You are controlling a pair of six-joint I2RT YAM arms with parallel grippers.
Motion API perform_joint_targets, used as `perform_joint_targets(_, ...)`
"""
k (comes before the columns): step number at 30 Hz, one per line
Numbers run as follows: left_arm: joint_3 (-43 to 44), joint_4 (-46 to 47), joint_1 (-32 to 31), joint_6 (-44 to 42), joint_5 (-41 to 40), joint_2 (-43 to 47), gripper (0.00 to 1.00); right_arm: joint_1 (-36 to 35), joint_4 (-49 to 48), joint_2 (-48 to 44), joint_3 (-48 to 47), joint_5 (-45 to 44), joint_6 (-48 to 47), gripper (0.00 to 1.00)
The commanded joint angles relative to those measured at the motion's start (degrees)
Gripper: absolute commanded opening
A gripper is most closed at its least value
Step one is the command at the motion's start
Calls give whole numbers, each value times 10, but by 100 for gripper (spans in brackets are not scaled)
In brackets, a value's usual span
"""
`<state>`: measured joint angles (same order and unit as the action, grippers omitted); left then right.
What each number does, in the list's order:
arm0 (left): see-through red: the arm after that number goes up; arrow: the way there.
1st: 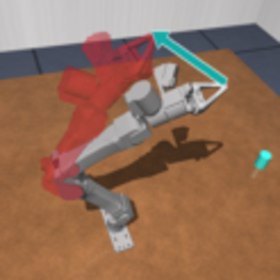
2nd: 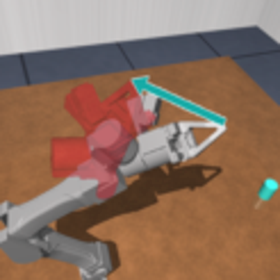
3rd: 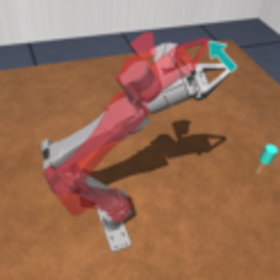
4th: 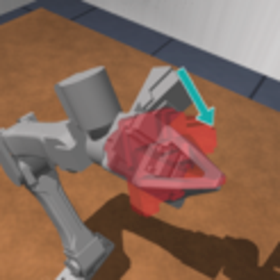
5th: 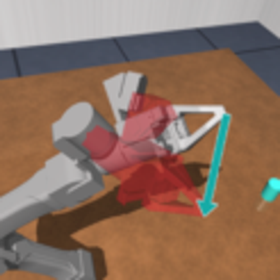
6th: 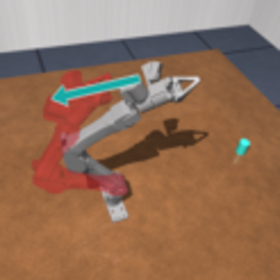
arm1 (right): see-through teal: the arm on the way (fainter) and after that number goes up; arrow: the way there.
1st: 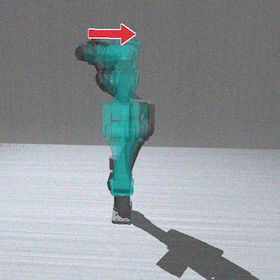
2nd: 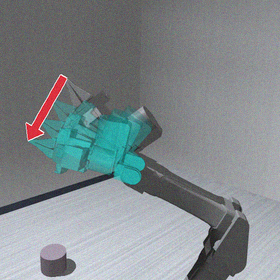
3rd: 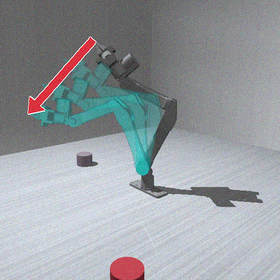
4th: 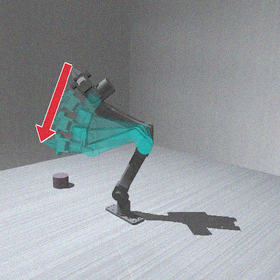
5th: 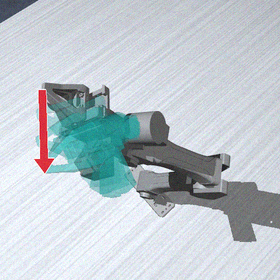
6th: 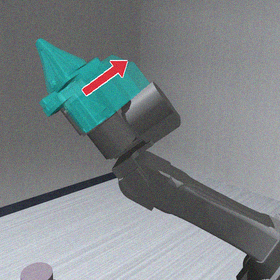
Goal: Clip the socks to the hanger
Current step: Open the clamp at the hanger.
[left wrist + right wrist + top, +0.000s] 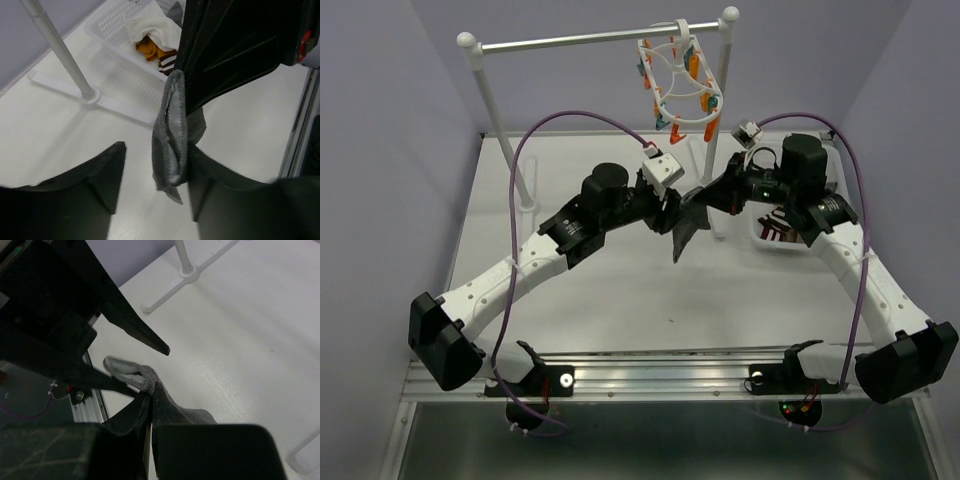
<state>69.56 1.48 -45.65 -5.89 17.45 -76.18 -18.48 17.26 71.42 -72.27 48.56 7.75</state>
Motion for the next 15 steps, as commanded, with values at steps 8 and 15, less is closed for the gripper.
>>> perform_joint_targets(8,20,31,6,-21,-15,39,0,-4,-13,-26,5,20,-43,1)
perform_joint_targets(15,3,32,7,0,-38,46,65,-4,-15,-21,1,-9,-37,1)
